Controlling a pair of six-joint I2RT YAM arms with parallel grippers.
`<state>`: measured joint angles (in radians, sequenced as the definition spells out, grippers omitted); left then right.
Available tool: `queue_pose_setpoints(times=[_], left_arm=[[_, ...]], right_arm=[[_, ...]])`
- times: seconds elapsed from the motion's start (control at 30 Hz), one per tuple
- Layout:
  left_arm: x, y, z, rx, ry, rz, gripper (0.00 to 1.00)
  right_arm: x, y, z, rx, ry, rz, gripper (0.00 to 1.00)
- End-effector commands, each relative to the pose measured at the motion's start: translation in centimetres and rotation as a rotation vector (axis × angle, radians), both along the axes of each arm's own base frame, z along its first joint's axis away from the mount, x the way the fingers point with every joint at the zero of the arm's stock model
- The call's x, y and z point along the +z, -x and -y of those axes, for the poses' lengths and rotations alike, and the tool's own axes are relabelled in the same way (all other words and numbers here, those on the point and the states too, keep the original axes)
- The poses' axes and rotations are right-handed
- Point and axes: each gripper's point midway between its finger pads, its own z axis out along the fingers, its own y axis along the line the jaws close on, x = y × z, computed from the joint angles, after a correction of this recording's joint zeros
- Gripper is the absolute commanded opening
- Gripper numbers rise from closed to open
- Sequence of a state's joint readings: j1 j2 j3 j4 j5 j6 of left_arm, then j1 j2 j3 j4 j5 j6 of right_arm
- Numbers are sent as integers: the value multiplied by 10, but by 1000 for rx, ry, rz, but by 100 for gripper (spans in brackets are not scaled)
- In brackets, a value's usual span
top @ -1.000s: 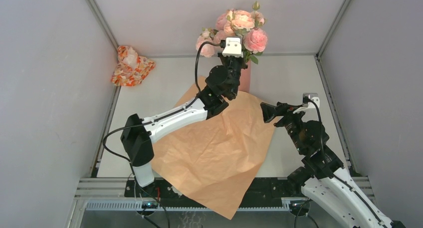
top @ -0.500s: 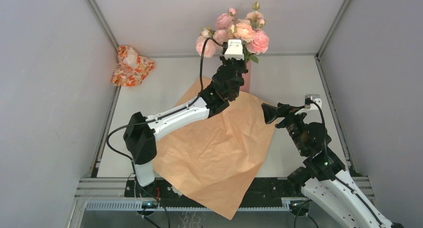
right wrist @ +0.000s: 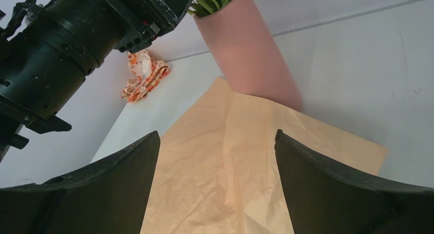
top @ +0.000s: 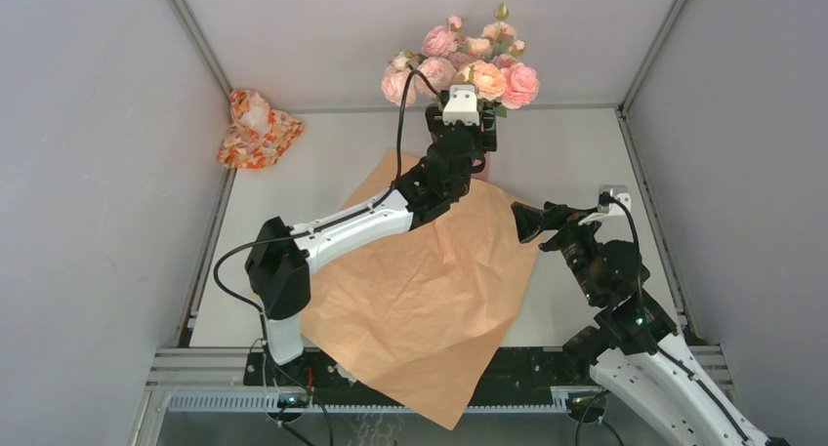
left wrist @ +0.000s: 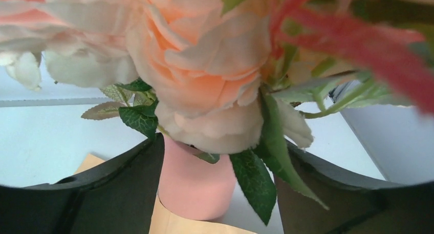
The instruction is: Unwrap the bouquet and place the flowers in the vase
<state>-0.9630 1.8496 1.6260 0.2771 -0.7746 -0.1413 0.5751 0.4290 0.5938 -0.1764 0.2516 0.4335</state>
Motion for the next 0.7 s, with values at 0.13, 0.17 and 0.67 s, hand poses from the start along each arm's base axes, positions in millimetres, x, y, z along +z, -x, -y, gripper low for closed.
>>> queue_pose_setpoints(times=[0.13, 0.17, 0.67], left_arm=[[56, 17, -27, 6, 100, 36, 85], [59, 19, -30, 6, 103, 38, 87], [125, 98, -99, 26, 127, 20, 95]], right_arm=[[10, 3, -1, 14, -48, 21, 94], [10, 3, -2, 17, -51, 21, 95], [10, -3, 3, -36, -54, -38, 99]])
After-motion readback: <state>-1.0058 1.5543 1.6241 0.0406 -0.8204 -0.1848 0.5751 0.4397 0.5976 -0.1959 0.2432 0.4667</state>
